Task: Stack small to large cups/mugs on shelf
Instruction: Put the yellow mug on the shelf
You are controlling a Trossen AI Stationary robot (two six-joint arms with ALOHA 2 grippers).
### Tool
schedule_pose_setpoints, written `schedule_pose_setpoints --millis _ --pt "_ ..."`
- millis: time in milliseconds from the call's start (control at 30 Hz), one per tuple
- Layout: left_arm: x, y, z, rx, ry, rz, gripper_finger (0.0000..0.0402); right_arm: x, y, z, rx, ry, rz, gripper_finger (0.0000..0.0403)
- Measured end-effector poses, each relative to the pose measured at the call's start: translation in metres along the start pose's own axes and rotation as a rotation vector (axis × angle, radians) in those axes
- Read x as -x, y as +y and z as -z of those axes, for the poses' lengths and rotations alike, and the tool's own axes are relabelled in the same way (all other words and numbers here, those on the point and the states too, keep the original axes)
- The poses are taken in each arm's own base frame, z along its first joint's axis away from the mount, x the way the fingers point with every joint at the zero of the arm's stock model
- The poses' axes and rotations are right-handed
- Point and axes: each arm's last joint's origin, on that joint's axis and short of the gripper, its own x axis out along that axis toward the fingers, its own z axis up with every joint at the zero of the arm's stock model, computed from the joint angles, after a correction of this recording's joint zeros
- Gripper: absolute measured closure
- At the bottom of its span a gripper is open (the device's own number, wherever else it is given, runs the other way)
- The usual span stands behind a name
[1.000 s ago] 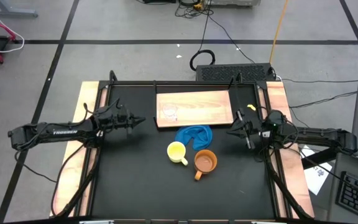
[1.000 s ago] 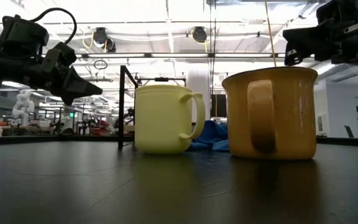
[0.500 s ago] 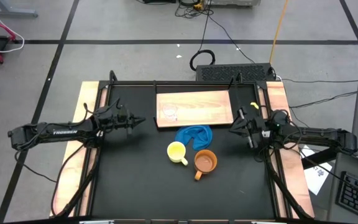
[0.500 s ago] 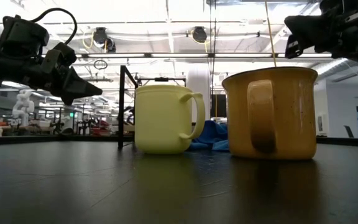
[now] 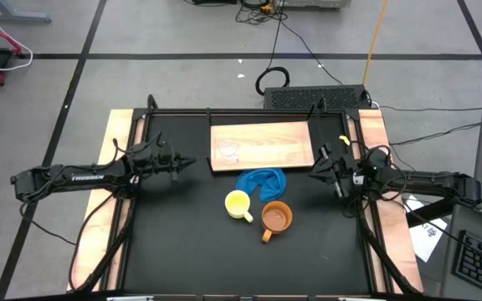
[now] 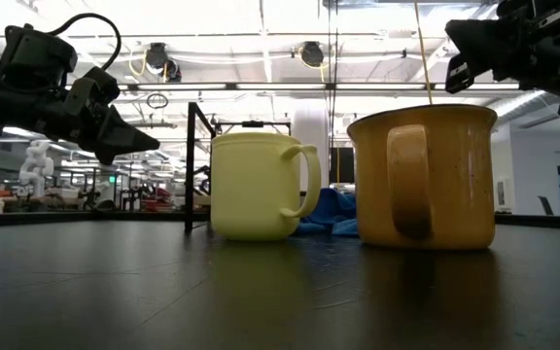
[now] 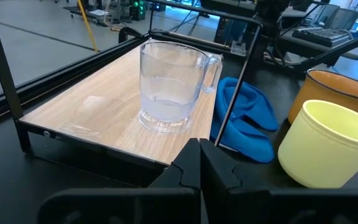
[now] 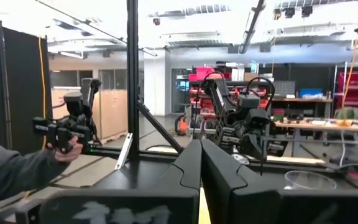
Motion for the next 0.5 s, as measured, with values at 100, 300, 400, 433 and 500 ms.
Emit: schedule_pose_setpoints --millis 100,300,400,433,500 --pt "0.0 0.0 0.0 0.002 0.003 0.0 0.0401 -0.001 -0.001 0.003 -0.055 0.021 0.004 0.0403" --pt "0.0 0.0 0.001 0.005 0.009 -0.002 0.0401 -0.011 -0.002 0.0 -0.088 0.049 -0.018 0.0403" --pt "0.0 0.0 0.001 0.009 0.015 -0.002 0.0401 -0.022 -0.004 -0.007 -0.105 0.06 -0.039 0.0403" --pt "0.0 0.0 0.001 0.009 0.015 -0.002 0.0401 -0.027 -0.005 -0.009 -0.113 0.07 -0.044 0.0402" --pt "0.0 0.0 0.001 0.012 0.014 -0.003 0.0401 -0.036 -0.007 -0.014 -0.13 0.091 -0.024 0.0398"
